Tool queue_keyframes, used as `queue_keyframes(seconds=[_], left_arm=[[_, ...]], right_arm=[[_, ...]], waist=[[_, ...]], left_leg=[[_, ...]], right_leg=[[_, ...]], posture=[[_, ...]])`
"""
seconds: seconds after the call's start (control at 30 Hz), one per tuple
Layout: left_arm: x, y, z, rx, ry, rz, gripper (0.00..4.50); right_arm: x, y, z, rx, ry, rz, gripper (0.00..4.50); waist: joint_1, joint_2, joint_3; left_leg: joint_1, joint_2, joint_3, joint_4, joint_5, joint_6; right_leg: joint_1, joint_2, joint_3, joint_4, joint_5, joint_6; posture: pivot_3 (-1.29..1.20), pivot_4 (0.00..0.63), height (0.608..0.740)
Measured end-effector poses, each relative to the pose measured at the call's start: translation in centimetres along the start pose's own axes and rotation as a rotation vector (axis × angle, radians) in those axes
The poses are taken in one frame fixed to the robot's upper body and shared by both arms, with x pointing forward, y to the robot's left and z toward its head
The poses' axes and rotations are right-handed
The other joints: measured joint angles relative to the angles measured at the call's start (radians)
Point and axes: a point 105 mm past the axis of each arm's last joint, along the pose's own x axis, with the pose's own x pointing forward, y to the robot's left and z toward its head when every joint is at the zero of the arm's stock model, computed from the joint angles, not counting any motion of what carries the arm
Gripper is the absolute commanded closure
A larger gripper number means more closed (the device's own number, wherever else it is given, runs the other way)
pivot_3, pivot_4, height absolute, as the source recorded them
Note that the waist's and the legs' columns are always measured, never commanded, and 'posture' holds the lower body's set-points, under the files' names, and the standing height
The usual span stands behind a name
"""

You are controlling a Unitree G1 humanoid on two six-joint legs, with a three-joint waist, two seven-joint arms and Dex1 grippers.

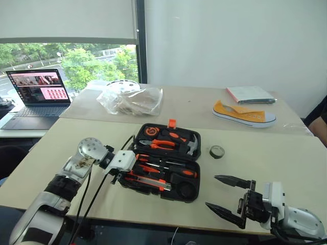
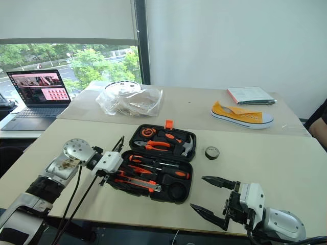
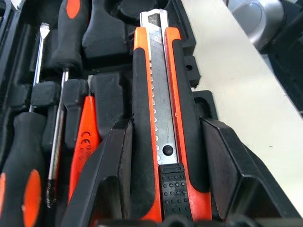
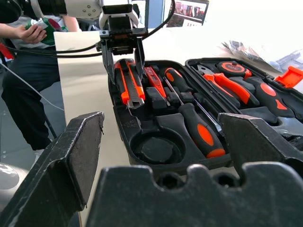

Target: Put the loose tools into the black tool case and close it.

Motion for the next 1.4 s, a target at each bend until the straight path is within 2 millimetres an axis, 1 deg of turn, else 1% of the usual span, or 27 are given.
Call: queue_keyframes(seconds=[0.1,0.33,0.4,0.47,0.53,0.6,0.63,0.7,0.8,0.87,0.9,0.93,0.97,1.0,1.03,1.13,1.17,1.2,1.23,1.27,1.4], left_arm=[[0.5,0.6,-0.1,0.015,0.018,0.005,2.79],[0.8,1.2,-0.3,0.029,0.041,0.008,2.79],[0.9,1.3,-0.3,0.02,0.037,0.011,2.79],[0.9,1.3,-0.3,-0.004,0.034,0.007,1.78],[0.9,1.5,-0.2,-0.047,0.018,0.033,1.21],[1.0,1.7,0.1,-0.066,-0.002,0.058,0.39],[1.1,1.8,0.3,-0.07,-0.022,0.066,0.08],[1.1,1.9,0.8,-0.082,-0.067,0.081,0.08],[-0.3,2.6,2.2,-0.102,-0.185,0.14,0.08],[-1.4,3.0,3.1,-0.098,-0.253,0.185,0.61],[-1.9,3.0,3.3,-0.087,-0.268,0.196,0.8],[-2.2,2.7,3.2,-0.085,-0.263,0.186,1.26],[-2.2,2.5,3.1,-0.089,-0.261,0.182,1.59],[-2.0,2.1,2.8,-0.104,-0.261,0.171,1.94],[-1.9,1.8,2.5,-0.114,-0.259,0.166,2.06],[-1.1,0.6,1.3,-0.149,-0.244,0.149,3.1],[-0.8,0.3,1.0,-0.158,-0.235,0.145,3.51],[-0.5,0.2,0.8,-0.162,-0.229,0.147,3.93],[-0.3,0.3,0.7,-0.153,-0.221,0.161,4.21],[-0.1,0.5,0.5,-0.151,-0.205,0.178,4.45],[0.6,0.9,-0.3,-0.159,-0.159,0.209,4.45]], right_arm=[[-0.1,0.0,0.0,-0.001,0.003,-0.011,0.0],[0.0,-0.2,0.2,-0.009,-0.001,-0.027,0.0],[0.0,-0.3,0.3,-0.012,-0.003,-0.029,0.0],[0.1,-0.3,0.3,-0.011,-0.004,-0.028,0.0],[0.1,-0.2,0.2,-0.009,-0.004,-0.026,0.0],[0.1,-0.2,0.2,-0.009,-0.004,-0.025,0.0],[0.1,-0.2,0.2,-0.008,-0.004,-0.025,0.0],[0.2,-0.2,0.3,-0.01,-0.006,-0.022,0.0],[0.2,-0.3,0.3,-0.013,-0.008,-0.019,0.0],[0.3,-0.5,0.2,-0.013,-0.009,-0.017,0.0],[0.3,-0.6,0.2,-0.013,-0.009,-0.016,0.0],[0.4,-0.6,0.1,-0.016,-0.008,-0.013,0.0],[0.4,-0.6,0.1,-0.016,-0.008,-0.014,0.0],[0.4,-0.7,0.0,-0.012,-0.005,-0.016,0.0],[0.4,-0.7,-0.1,-0.01,-0.005,-0.017,0.0],[0.6,-0.9,-0.2,-0.01,-0.012,-0.019,0.0],[0.7,-0.9,-0.2,-0.011,-0.011,-0.019,0.0],[0.7,-1.0,-0.2,-0.012,-0.01,-0.021,0.0],[0.7,-1.1,-0.2,-0.014,-0.01,-0.022,0.0],[0.7,-1.1,-0.2,-0.018,-0.009,-0.022,0.0],[0.7,-1.1,-0.3,-0.014,-0.007,-0.024,0.0]], waist=[[0.001,0.0,0.0],[0.007,0.0,0.0],[0.01,0.0,0.0],[0.011,0.0,0.0],[0.011,0.0,0.0],[0.01,0.0,0.0],[0.009,0.0,0.0],[0.007,0.0,0.0],[0.003,0.0,0.0],[0.0,0.0,0.0],[-0.001,0.0,0.0],[-0.001,0.0,0.0],[-0.002,0.0,0.0],[-0.002,0.0,0.0],[-0.002,0.0,0.0],[-0.002,0.0,0.0],[-0.002,0.0,0.0],[-0.002,0.0,0.0],[0.001,0.0,0.0],[0.003,0.0,0.0],[0.004,0.0,0.0]], left_leg=[[0.0,0.0,0.0,0.001,-0.001,0.001],[0.0,0.0,0.0,0.005,-0.002,0.003],[0.0,0.0,-0.001,0.007,-0.005,0.009],[0.0,0.0,-0.001,0.008,-0.006,0.01],[0.0,0.0,-0.001,0.008,-0.006,0.01],[0.0,0.0,-0.001,0.008,-0.004,0.007],[-0.001,0.0,-0.001,0.008,-0.003,0.006],[-0.002,0.0,-0.001,0.008,-0.003,0.005],[-0.004,0.0,-0.001,0.008,-0.003,0.005],[-0.004,0.0,-0.001,0.008,-0.003,0.005],[-0.003,0.0,-0.001,0.008,-0.003,0.005],[-0.003,0.0,-0.001,0.008,-0.003,0.005],[-0.003,0.0,-0.001,0.008,-0.003,0.005],[-0.003,0.0,-0.001,0.008,-0.003,0.005],[-0.003,0.0,-0.001,0.008,-0.003,0.005],[-0.003,0.0,-0.001,0.008,-0.003,0.005],[-0.003,0.0,-0.001,0.008,-0.003,0.005],[-0.003,0.0,-0.001,0.008,-0.003,0.005],[-0.003,0.0,-0.001,0.008,-0.003,0.005],[-0.003,0.0,-0.001,0.008,-0.003,0.005],[-0.003,0.0,-0.001,0.008,-0.003,0.006]], right_leg=[[0.001,0.0,0.0,0.0,0.0,0.001],[0.003,-0.001,0.0,0.001,0.0,0.004],[0.004,-0.001,0.0,0.002,-0.001,0.005],[0.004,-0.001,0.001,0.002,-0.001,0.006],[0.004,-0.001,0.001,0.002,-0.001,0.005],[0.003,0.0,0.001,0.002,0.0,0.004],[0.003,0.0,0.001,0.002,0.0,0.003],[0.002,0.0,0.001,0.001,0.0,0.003],[0.001,0.0,0.001,0.0,0.0,0.004],[0.001,0.0,0.001,0.0,0.0,0.004],[0.001,0.0,0.001,0.0,0.0,0.004],[0.001,0.0,0.001,0.0,0.0,0.004],[0.001,0.0,0.001,0.0,0.0,0.004],[0.001,0.0,0.001,0.001,0.0,0.004],[0.001,0.0,0.001,0.001,0.0,0.004],[0.001,0.0,0.001,0.001,0.0,0.004],[0.001,0.0,0.001,0.001,0.0,0.004],[0.001,0.0,0.001,0.001,0.0,0.004],[0.001,-0.001,0.001,0.001,0.0,0.004],[0.002,-0.001,0.001,0.001,0.0,0.004],[0.002,-0.001,0.001,0.0,0.0,0.004]], posture=[[0.0,0.15,0.74],[0.0,0.15,0.74],[0.0,0.15,0.74],[0.0,0.15,0.74],[0.0,0.15,0.74],[0.0,0.15,0.74],[0.0,0.15,0.74],[0.0,0.15,0.74],[0.0,0.15,0.74],[0.0,0.15,0.74],[0.0,0.15,0.74],[0.0,0.15,0.74],[0.0,0.15,0.74],[0.0,0.15,0.74],[0.0,0.15,0.74],[0.0,0.15,0.74],[0.0,0.15,0.74],[0.0,0.15,0.74],[0.0,0.15,0.74],[0.0,0.15,0.74],[0.0,0.15,0.74]])
